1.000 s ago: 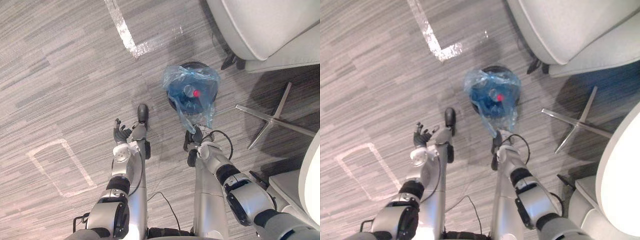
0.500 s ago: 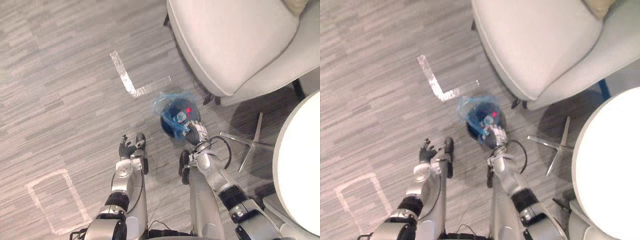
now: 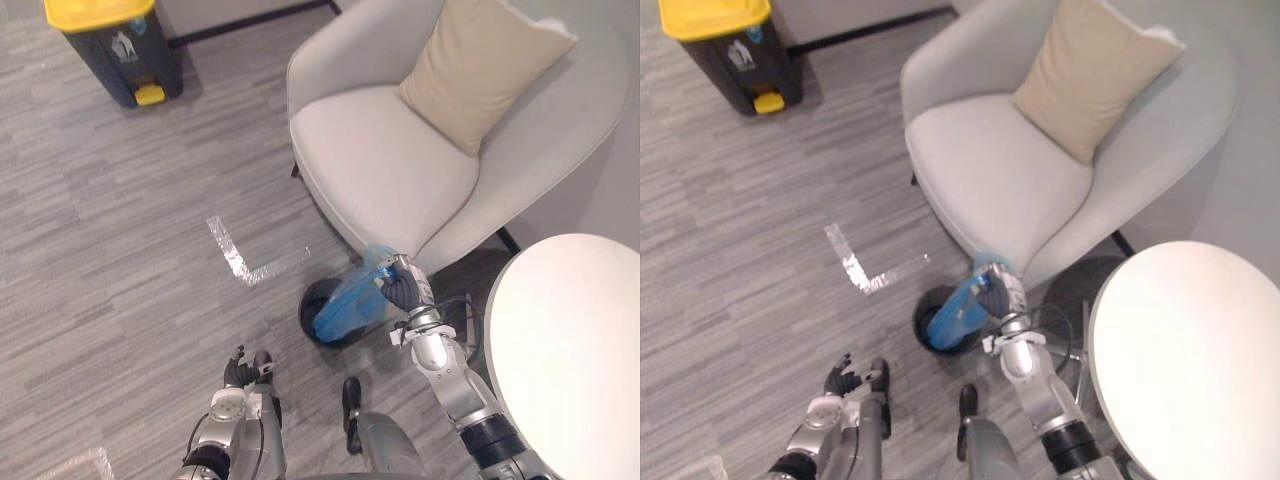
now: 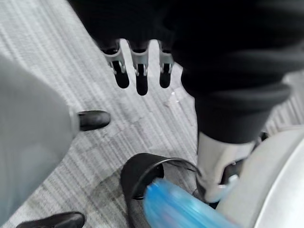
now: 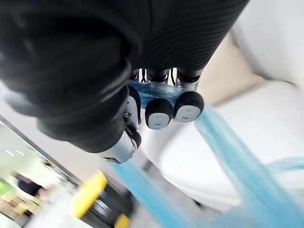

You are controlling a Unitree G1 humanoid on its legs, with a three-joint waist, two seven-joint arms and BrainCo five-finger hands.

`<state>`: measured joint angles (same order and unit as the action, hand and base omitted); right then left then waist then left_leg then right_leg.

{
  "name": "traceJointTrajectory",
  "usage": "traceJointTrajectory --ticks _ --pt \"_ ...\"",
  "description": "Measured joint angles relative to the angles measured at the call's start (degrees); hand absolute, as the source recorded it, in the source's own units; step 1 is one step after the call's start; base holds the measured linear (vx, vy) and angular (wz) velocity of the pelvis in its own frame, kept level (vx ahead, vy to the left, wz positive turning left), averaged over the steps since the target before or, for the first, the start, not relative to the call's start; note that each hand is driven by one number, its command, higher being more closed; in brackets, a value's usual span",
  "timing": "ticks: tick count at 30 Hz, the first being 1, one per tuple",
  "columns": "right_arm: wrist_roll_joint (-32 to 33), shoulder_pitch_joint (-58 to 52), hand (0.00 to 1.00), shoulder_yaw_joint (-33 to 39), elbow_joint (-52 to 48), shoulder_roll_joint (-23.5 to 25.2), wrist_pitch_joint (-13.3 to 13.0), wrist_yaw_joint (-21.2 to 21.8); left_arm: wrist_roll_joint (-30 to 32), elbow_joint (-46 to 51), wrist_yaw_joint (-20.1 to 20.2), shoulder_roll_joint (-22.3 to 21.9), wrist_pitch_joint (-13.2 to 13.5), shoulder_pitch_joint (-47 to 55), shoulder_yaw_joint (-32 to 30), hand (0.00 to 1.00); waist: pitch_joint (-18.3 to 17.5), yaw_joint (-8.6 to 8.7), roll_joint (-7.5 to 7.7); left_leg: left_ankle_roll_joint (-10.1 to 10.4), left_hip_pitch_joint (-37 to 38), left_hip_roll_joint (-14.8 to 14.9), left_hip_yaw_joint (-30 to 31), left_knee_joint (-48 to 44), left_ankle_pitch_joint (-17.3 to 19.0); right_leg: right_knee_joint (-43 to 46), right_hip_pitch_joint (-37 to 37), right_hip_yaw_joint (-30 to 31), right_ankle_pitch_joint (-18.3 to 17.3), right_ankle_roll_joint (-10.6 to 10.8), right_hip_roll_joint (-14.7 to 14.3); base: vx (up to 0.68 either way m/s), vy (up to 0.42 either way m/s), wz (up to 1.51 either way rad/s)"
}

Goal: Gather rubbish on tea table into small bin, then transfer packed bag to large trash can.

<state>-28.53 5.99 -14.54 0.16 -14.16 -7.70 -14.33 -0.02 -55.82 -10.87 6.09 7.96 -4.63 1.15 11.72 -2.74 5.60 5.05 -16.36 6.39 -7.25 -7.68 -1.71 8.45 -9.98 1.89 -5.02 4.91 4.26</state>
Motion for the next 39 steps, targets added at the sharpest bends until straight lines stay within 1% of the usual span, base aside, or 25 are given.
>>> traceJointTrajectory --ticks 1,4,6,9,11,13,15,17,19,22,24,27,29,35,39 --pt "1.0 -0.6 1.00 0.1 -0.7 0.0 -0.6 0.5 0.1 0.0 0.0 0.0 0.0 0.8 0.0 0.00 -1.0 0.17 0.00 0.1 1.5 -0.2 -0.1 1.2 -0.2 -0.9 1.0 0.1 0.2 0.3 0.1 0.08 0.004 -0.05" --pt "2.5 -2.6 1.00 0.2 -1.7 -0.1 -1.4 2.0 1.0 -0.1 0.2 0.0 0.0 2.3 0.0 0.00 -3.4 0.36 -0.01 0.3 4.4 -0.6 -0.2 4.8 -1.5 -2.0 2.6 0.0 0.3 0.3 0.3 0.04 -0.004 0.00" --pt "4.0 -3.0 1.00 0.2 -1.7 -0.3 -1.4 2.8 1.1 -0.2 1.1 -0.1 0.0 2.7 0.1 0.00 -3.9 0.50 -0.16 0.2 6.2 -1.0 -0.2 7.5 -2.8 -2.5 3.4 0.0 0.5 0.3 0.5 0.00 0.000 0.00" --pt "5.0 -3.4 1.00 0.2 -1.7 -1.6 -1.6 3.7 1.0 0.3 1.3 0.0 0.0 3.1 1.7 0.00 -4.3 0.58 -0.33 0.1 8.4 -1.4 -0.1 10.9 -4.3 -3.0 4.1 0.1 0.7 0.4 0.7 -0.02 0.008 0.00" --pt "6.7 -3.5 1.00 0.3 -1.7 -2.7 -2.5 4.5 1.0 1.7 1.5 0.2 0.1 3.9 3.7 0.00 -5.2 0.67 -0.69 0.2 8.9 -1.8 0.1 13.0 -5.3 -3.7 4.0 0.1 0.9 0.7 0.9 -0.03 0.023 0.03" --pt "8.0 -3.5 1.00 0.2 -2.1 -3.8 -3.1 4.9 1.0 6.5 2.1 0.5 0.1 4.8 6.4 0.00 -5.4 0.60 -0.87 0.2 9.3 -2.1 0.1 13.6 -5.3 -3.8 4.1 0.2 1.0 0.8 1.2 -0.02 0.032 0.01" --pt "9.1 -3.5 1.00 0.3 -4.1 -4.9 -3.4 5.3 1.0 13.3 2.2 1.8 0.5 5.6 9.4 0.00 -5.5 0.55 -1.00 0.2 9.3 -2.3 0.1 13.6 -5.4 -3.8 4.1 0.3 1.1 0.9 1.4 0.00 0.000 0.00" --pt "11.1 -3.4 1.00 0.2 -5.6 -5.8 -4.3 5.4 1.1 18.5 2.3 2.5 1.3 5.6 11.4 0.00 -6.1 0.61 -1.24 -0.3 9.3 -2.4 0.1 13.6 -5.8 -3.8 4.1 0.3 1.1 1.0 1.5 0.00 0.000 0.00" --pt "12.4 -3.2 1.00 0.2 -6.0 -7.0 -5.4 5.5 1.2 24.1 2.3 2.7 2.1 5.6 13.0 0.00 -7.4 0.68 -1.70 -0.4 9.3 -2.6 0.1 13.6 -5.8 -4.0 4.1 0.3 1.1 1.0 1.6 0.03 -0.007 -0.01" --pt "15.1 -2.5 1.00 0.0 -6.0 -7.4 -5.7 5.8 2.8 30.5 2.3 3.6 3.9 5.5 15.2 0.00 -8.4 0.98 -2.36 -0.4 9.3 -2.6 0.1 13.6 -5.9 -4.2 4.2 0.3 1.1 1.0 1.6 0.01 -0.003 0.00" --pt "15.5 -1.9 1.00 -0.3 -6.0 -7.4 -5.8 6.0 3.3 32.3 2.3 3.9 4.3 5.5 16.2 0.00 -8.7 1.15 -2.64 -0.5 9.3 -2.6 0.1 13.6 -5.9 -4.2 4.2 0.3 1.2 1.0 1.6 0.00 0.000 0.00" --pt "18.8 -0.7 1.00 -1.5 -6.0 -7.4 -5.9 7.2 5.2 36.1 2.3 4.5 5.3 5.4 18.5 0.00 -9.3 1.65 -2.86 -0.5 9.3 -2.4 0.1 13.6 -6.0 -4.9 4.6 0.4 1.8 0.9 1.4 0.00 0.000 0.00" --pt "20.4 0.5 1.00 -2.8 -6.0 -7.4 -5.9 7.8 6.8 37.3 2.2 4.5 5.4 5.3 18.9 0.00 -9.4 2.06 -2.82 -0.4 9.3 -2.3 0.2 13.7 -6.1 -4.9 4.7 0.4 1.8 0.9 1.3 0.00 0.000 0.00" --pt "25.1 2.8 1.00 -6.3 -6.1 -6.7 -5.9 9.7 13.6 40.9 0.9 4.6 5.4 4.7 21.4 0.00 -10.7 2.17 -2.65 -0.2 9.3 -1.7 0.2 13.7 -6.5 -5.0 4.7 0.4 2.2 0.5 0.8 0.00 0.000 0.00" --pt "28.7 3.4 1.00 -7.7 -7.3 -5.9 -5.9 10.6 14.6 41.9 0.8 4.5 5.4 3.2 22.9 0.00 -11.0 2.18 -2.62 -0.2 9.3 -1.5 0.2 14.0 -6.6 -5.1 4.6 0.5 2.4 0.4 0.6 -0.03 -0.010 -0.01"
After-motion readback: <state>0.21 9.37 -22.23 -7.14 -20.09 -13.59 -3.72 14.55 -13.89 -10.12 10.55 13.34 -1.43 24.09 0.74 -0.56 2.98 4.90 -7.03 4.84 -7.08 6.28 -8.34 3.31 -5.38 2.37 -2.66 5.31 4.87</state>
